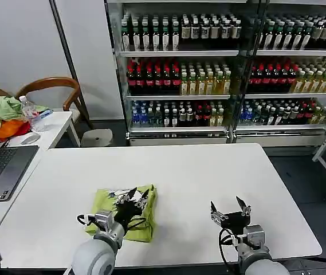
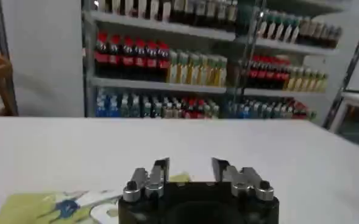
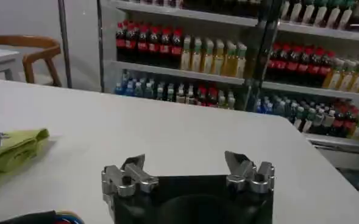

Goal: Fold and organize the clothes.

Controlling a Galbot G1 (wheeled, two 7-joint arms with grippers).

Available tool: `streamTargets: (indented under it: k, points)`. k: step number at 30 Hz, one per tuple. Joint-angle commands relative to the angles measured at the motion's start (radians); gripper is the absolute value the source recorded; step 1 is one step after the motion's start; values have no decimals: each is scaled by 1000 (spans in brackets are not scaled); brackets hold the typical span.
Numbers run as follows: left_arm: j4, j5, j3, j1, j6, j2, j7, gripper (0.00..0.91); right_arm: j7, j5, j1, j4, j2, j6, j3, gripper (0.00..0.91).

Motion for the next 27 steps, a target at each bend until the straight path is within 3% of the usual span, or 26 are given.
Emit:
streamTargets:
  k: [1, 4, 7, 27]
  points:
    - [-184, -99, -187, 78, -59, 96, -2, 907, -2, 1, 8, -6, 0, 2, 0, 907]
    - [-134, -106, -309, 132, 2, 145, -24, 907, -5, 4, 16, -4, -3, 4, 1, 907]
    - [-49, -110, -348, 189, 24, 169, -45, 907, -8, 10, 21, -2, -8, 6, 7, 907]
    - [171, -122, -309, 145, 25, 97, 47, 907, -18, 32, 17, -14, -32, 19, 35, 907]
